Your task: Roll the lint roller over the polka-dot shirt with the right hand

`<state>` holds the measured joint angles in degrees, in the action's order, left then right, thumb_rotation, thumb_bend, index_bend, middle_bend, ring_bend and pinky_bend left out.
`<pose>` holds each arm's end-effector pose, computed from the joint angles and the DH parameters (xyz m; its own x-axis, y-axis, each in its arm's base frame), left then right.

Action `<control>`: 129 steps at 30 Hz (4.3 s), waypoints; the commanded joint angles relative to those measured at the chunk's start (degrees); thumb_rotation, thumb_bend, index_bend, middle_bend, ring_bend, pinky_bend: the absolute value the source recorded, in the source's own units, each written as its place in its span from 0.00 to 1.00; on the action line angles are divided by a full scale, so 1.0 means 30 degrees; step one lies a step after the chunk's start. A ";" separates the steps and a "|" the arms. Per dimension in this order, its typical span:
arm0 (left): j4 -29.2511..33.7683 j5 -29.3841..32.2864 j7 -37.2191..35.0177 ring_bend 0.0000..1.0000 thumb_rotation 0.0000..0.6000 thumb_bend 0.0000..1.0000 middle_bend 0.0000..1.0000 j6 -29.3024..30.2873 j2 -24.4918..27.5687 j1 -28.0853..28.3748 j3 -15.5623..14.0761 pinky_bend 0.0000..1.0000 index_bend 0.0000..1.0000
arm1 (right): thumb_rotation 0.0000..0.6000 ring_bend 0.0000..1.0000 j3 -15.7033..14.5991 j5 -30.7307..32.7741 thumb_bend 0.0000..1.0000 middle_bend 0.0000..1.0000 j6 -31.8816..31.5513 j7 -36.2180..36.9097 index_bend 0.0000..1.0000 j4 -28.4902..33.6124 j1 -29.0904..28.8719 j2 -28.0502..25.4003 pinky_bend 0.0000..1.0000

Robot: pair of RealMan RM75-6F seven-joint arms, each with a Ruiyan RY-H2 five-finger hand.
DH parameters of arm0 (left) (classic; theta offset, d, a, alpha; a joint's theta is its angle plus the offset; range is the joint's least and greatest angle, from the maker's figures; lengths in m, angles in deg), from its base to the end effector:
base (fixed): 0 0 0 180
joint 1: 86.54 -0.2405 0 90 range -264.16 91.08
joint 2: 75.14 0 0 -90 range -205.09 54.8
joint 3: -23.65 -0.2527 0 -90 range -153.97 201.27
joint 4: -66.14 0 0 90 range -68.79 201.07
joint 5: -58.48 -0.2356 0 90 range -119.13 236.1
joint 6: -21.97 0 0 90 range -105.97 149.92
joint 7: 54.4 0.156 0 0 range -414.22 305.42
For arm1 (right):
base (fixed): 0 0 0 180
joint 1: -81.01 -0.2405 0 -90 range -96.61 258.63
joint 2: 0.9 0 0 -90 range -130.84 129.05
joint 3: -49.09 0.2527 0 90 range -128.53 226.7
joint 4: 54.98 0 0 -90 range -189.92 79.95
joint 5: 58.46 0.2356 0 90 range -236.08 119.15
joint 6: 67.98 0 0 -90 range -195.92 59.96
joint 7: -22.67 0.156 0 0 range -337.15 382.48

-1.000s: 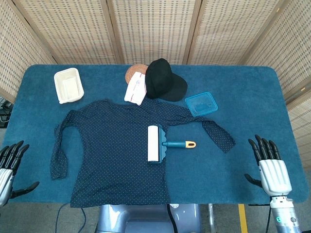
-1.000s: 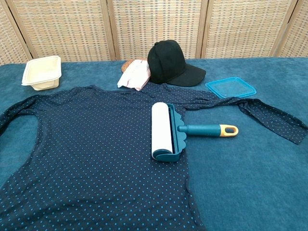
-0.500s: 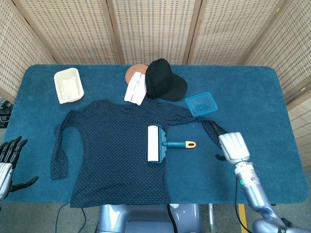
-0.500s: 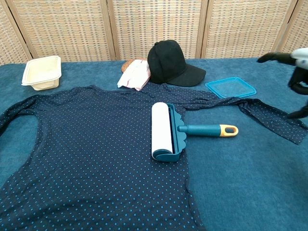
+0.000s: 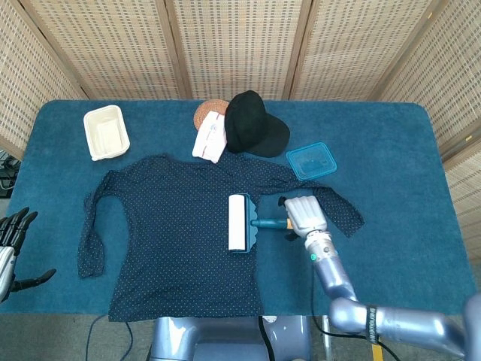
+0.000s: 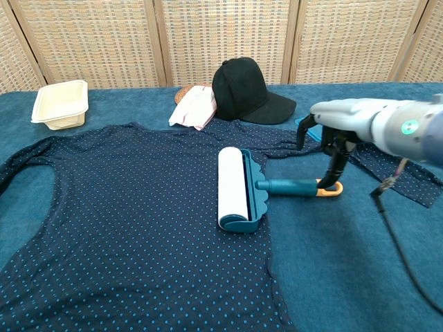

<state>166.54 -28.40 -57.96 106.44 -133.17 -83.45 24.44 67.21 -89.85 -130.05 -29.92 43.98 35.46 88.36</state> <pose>-0.3042 0.1751 0.1462 0.3072 0.0629 0.9496 0.9513 0.0057 -0.3081 -0.1068 -0.3498 -0.0402 0.5037 -0.3606 0.7850 -0.8632 -0.1751 0.4734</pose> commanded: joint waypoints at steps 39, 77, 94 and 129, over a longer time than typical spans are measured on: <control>-0.0211 0.0481 0.0295 0.00 1.00 0.00 0.00 -0.0278 -0.0161 0.0251 0.0134 0.00 0.00 | 1.00 1.00 -0.0858 0.2462 0.45 1.00 -0.1512 -0.1434 0.44 -0.5777 -0.3317 0.5753 1.00; -0.0543 0.0745 -0.1230 0.00 1.00 0.00 0.00 -0.1389 0.0194 0.0797 0.0137 0.00 0.00 | 1.00 1.00 0.3186 0.7685 0.89 1.00 -0.7025 -1.2513 0.74 -0.2895 -1.0406 0.7126 1.00; -0.0690 0.1038 -0.1582 0.00 1.00 0.00 0.00 -0.1827 0.0273 0.1024 0.0169 0.00 0.00 | 1.00 1.00 0.3680 0.8913 0.89 1.00 -0.7331 -1.4127 0.74 -0.6689 -1.3044 1.0915 1.00; -0.0444 0.1223 -0.0489 0.00 1.00 0.00 0.00 -0.1786 -0.0107 0.1107 0.0159 0.00 0.00 | 1.00 1.00 0.0601 0.6151 0.89 1.00 -0.6228 -1.3073 0.73 -0.9103 -0.8440 0.8753 1.00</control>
<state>165.20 -24.74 -59.44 101.08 -133.49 -80.13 24.91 68.91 -71.17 -148.67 -68.92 16.37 10.26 114.41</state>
